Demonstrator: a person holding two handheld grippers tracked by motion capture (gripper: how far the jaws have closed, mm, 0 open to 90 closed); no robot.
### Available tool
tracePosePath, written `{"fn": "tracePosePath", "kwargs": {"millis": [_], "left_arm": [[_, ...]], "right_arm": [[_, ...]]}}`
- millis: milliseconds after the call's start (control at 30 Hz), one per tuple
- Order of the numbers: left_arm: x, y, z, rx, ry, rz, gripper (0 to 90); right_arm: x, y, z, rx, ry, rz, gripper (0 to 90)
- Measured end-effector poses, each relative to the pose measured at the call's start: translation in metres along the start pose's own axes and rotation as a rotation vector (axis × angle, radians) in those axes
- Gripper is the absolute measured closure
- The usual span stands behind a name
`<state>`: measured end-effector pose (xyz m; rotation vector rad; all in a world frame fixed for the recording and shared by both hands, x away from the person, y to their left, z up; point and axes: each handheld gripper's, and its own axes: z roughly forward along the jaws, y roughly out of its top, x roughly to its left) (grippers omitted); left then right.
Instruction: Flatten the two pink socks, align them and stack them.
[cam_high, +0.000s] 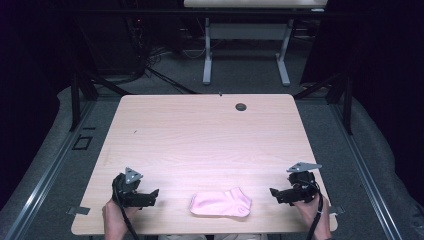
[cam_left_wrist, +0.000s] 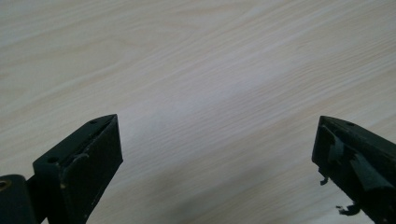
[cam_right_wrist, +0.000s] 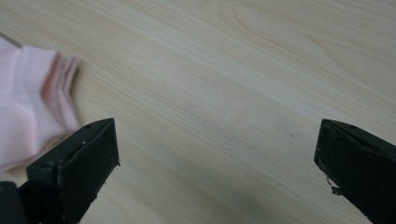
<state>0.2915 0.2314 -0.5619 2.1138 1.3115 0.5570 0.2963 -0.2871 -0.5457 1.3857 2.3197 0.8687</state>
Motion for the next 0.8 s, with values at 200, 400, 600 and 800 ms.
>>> {"fn": "tracePosePath", "kwargs": {"millis": [200,400,600,800], "left_arm": [[0.016,-0.015,0.015,0.007,0.018,-0.045,0.4],[0.024,-0.023,0.022,-0.052,0.009,-0.072,0.2],[0.025,-0.023,0.022,-0.055,0.008,-0.074,0.2],[0.026,-0.023,0.022,-0.055,0.006,-0.07,0.1]], "right_arm": [[-0.021,-0.016,0.009,0.007,-0.039,0.045,0.2],[-0.034,-0.031,0.019,-0.004,-0.106,0.072,0.6],[-0.037,-0.04,0.021,-0.094,-0.111,0.06,0.0],[-0.038,-0.042,0.021,-0.105,-0.106,0.053,0.0]]}}
